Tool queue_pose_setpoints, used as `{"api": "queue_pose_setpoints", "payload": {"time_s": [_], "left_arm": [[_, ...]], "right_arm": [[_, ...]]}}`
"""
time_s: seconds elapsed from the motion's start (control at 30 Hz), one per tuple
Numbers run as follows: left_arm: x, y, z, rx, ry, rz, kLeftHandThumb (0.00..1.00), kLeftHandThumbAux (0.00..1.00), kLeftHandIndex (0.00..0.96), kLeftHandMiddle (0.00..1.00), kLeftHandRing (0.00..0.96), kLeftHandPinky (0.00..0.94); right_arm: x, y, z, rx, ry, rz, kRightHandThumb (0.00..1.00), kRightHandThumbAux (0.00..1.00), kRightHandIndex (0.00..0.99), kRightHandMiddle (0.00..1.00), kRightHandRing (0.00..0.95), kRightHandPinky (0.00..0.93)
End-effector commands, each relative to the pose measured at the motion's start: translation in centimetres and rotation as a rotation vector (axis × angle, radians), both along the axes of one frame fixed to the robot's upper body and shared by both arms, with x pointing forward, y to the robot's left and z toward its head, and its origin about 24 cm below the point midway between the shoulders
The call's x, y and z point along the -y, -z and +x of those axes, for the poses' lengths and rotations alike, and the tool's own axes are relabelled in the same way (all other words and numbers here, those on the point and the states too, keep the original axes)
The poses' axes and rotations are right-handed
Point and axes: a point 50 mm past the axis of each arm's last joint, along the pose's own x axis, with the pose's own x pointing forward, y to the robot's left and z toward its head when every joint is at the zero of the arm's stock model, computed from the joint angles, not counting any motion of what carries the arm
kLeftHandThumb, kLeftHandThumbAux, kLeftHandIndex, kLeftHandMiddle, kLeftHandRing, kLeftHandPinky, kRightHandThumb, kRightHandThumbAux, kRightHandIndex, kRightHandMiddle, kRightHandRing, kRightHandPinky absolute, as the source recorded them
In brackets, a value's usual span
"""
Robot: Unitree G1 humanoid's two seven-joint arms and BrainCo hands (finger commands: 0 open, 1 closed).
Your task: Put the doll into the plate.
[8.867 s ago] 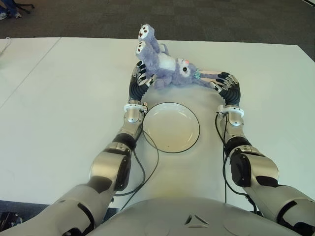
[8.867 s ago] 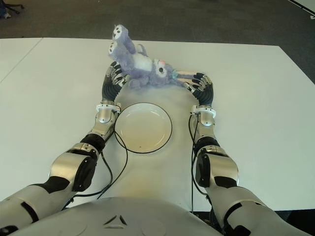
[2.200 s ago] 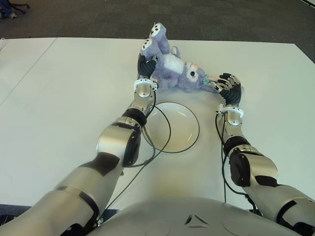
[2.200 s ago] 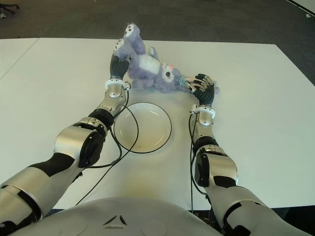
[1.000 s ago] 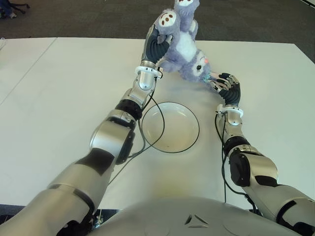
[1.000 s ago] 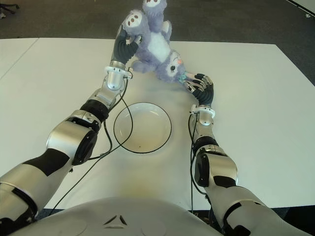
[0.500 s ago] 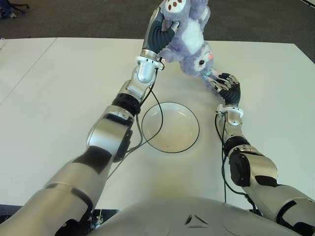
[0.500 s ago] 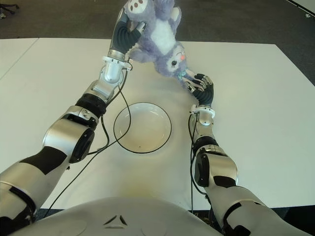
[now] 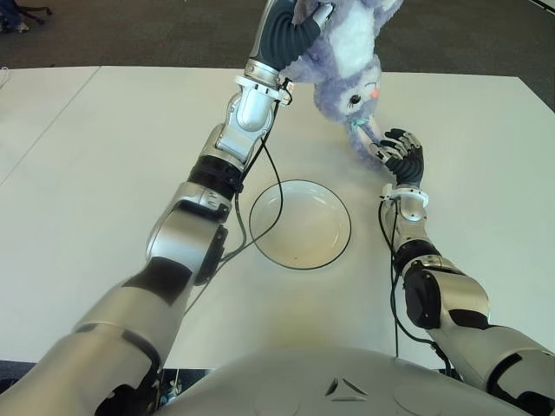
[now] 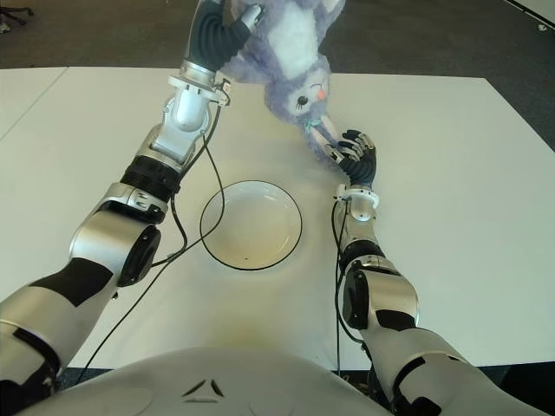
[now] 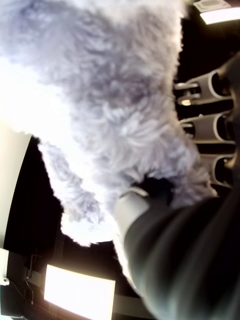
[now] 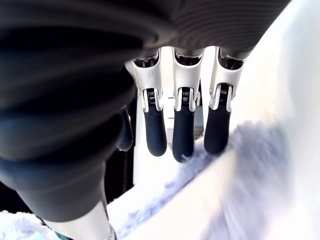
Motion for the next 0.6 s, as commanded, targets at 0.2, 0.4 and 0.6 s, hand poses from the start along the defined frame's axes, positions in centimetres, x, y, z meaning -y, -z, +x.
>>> {"api": "queue_pose_setpoints", "payload": {"time_s": [0.2,0.4,0.6], "left_arm": [[-1.7,1.2,0.1,-0.056,-0.059,0.071,0.725,0.698,0.441,0.848,0.852,0.866],[-2.0,1.7,0.0,-0.067,-0.074,0.061,0.727,0.697,0.441,0.850,0.853,0.871],[-2.7,2.0,0.0,-0.063,-0.085,0.045,0.730,0.697,0.441,0.851,0.853,0.872]], "right_arm": [[-2.2,11.3,-9.6,-0.487,-0.015,0.206,0.050,0.802,0.235,0.259,0.253,0.217],[-1.9,11.5,-9.9,-0.493,-0.025,0.277,0.025,0.706,0.142,0.144,0.115,0.068],[-2.1,11.1,-9.6,-0.421,0.004,0.350,0.025,0.655,0.063,0.048,0.029,0.022]]}}
